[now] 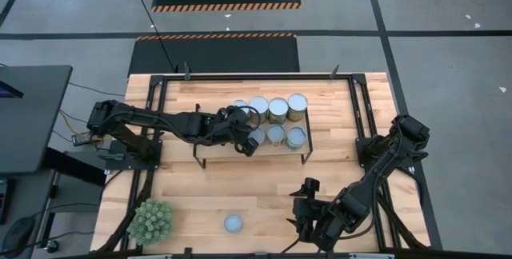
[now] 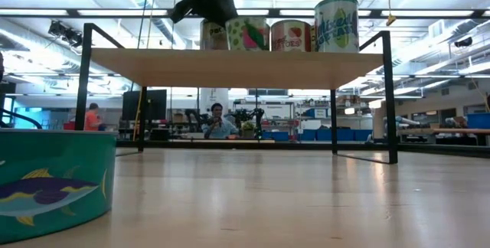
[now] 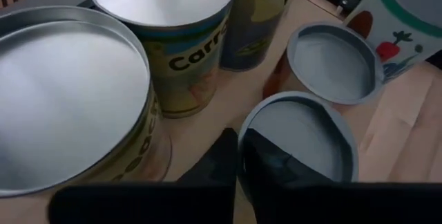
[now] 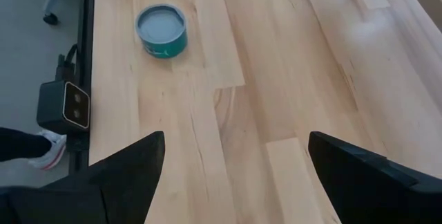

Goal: Pick and place cans onto a shelf
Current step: Put the canned green peas on the shelf, then put the green tuna can on the shelf

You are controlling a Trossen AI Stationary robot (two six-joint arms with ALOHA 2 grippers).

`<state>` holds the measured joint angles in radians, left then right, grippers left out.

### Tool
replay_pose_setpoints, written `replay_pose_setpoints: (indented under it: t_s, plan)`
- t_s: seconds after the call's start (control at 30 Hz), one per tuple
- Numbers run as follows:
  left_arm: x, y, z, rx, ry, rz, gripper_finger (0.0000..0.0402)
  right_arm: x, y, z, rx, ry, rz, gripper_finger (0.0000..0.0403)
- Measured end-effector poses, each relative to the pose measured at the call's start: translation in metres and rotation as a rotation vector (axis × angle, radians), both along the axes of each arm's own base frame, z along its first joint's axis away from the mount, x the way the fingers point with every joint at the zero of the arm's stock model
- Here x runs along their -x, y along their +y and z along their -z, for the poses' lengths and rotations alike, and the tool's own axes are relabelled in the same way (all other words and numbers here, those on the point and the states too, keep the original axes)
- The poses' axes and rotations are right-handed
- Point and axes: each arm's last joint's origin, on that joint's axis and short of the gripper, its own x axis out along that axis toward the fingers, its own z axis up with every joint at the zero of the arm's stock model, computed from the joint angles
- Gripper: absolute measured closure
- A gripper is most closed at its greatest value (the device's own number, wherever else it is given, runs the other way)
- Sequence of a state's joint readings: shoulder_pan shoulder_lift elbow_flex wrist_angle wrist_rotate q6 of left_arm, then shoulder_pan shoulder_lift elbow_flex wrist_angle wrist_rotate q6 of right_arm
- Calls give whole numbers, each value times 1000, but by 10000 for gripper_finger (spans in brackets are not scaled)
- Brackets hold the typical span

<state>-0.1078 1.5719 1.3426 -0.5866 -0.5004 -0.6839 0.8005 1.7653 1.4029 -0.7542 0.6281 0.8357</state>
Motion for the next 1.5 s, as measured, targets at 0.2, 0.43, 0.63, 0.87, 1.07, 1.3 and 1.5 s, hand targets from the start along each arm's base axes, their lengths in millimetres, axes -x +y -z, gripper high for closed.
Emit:
replay_pose_setpoints:
  t_s: [0.2, 0.43, 0.63, 0.87, 1.07, 1.3, 1.5]
  plan:
    - [0, 0, 0, -3, 3, -3, 308, -2, 0, -1, -11, -9, 6, 37]
    - [3, -1, -2, -23, 16, 17, 234, -3, 1, -1, -22, -20, 6, 37]
    - [20, -11, -22, -87, 5, 92, 223, -1, 2, 0, -41, 7, -12, 37]
    - [36, -66, -30, -131, 19, 466, 229, 2, 4, 0, -43, 30, -32, 37]
    - [42, -121, -14, -12, 35, 661, 226, 5, 5, 1, -15, 46, -50, 37]
    - [43, -166, 20, 130, 112, 640, 158, 5, 5, 1, -2, 61, -87, 37]
    - [37, -200, 62, 107, 220, 749, 108, 5, 5, 1, -6, 63, -95, 37]
